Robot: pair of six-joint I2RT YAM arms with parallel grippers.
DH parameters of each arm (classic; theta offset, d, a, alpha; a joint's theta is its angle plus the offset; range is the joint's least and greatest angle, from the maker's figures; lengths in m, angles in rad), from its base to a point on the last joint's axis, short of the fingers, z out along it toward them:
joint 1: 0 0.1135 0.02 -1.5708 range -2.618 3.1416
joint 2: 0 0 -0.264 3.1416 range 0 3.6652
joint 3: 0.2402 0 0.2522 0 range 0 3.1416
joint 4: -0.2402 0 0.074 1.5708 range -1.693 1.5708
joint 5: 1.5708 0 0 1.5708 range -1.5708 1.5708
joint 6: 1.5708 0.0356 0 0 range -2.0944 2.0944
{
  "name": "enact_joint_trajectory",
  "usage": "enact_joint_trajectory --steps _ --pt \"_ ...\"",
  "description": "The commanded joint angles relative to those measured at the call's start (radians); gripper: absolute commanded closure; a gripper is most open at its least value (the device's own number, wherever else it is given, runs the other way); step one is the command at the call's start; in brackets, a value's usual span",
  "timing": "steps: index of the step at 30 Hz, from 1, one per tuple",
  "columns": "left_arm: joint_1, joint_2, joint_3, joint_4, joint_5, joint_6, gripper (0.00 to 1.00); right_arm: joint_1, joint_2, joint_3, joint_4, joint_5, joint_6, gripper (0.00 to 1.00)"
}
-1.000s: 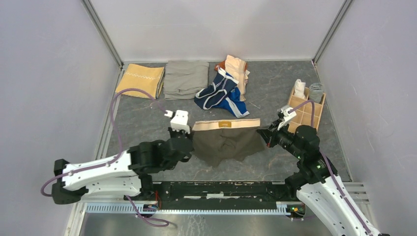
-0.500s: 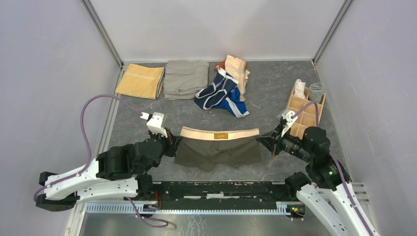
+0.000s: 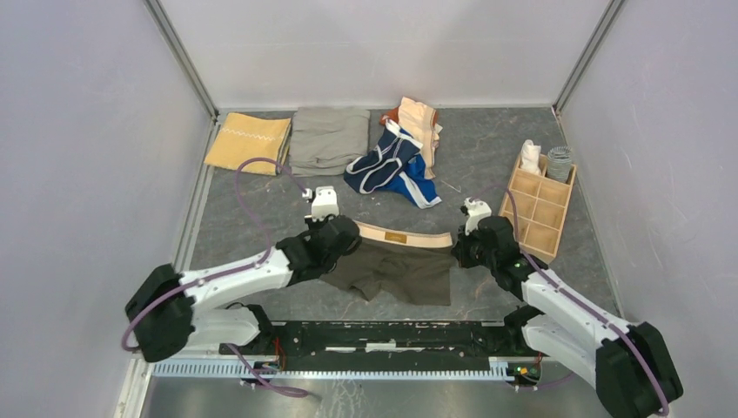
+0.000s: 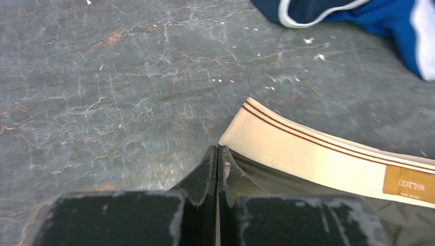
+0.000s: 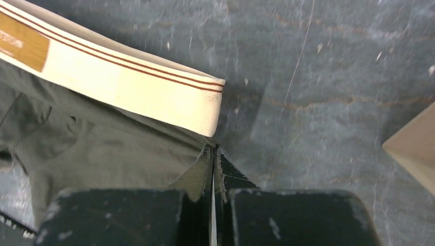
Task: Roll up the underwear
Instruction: Flatten out the underwear at the center of the board.
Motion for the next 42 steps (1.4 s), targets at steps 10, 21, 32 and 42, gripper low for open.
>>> enact_joint_trajectory --steps 10,21,32,42 --pt "0.205 0.263 0.009 0.455 0.037 0.186 0.95 -0.005 0.235 0.075 0.306 0.129 -0.025 0.88" --pt "0.230 0.168 0.016 0.273 0.034 0.087 0.44 -0.004 0.040 0.109 0.093 0.084 -0.081 0.39" --pt "0.023 0.077 -0.161 0.416 0.248 -0.009 0.84 0.088 0.108 0.048 0.187 -0.360 -0.051 0.75" --pt "0.009 0.114 -0.213 0.383 0.199 -0.095 0.95 0.262 0.196 -0.004 0.229 -0.142 -0.071 0.83"
